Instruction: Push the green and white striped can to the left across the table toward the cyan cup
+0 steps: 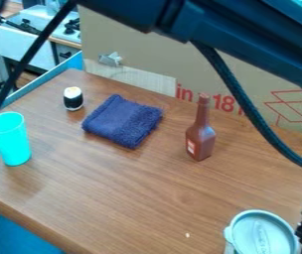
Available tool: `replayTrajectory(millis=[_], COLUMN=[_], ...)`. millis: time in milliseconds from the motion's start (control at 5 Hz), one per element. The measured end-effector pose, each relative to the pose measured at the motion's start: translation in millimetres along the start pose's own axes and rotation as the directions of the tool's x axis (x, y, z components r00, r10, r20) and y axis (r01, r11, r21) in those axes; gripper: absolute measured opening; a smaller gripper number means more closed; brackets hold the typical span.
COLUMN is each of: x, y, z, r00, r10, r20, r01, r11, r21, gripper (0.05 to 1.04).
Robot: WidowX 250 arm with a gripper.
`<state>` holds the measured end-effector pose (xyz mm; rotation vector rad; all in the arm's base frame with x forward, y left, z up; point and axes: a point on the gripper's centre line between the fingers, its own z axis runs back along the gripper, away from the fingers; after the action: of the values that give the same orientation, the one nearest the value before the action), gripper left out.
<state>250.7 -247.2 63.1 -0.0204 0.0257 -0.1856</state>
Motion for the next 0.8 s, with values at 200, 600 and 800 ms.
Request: replayTrajectory(millis=[200,600,800], x=[2.3,-36.2,-29.2], y=[19.6,74.8,102.2], z=[-6.0,-20.0,-24.1], r00=[0.999,0.964,0.962], r10=[0.038,0.174,0.210], r20=[-0.026,-0.199,-0.173], r01=[-0.037,-0.151,-0.190], r11=[0.999,0.981,0.974], r21=[0.013,0.122,0.123], gripper=[1.000,1.000,1.000])
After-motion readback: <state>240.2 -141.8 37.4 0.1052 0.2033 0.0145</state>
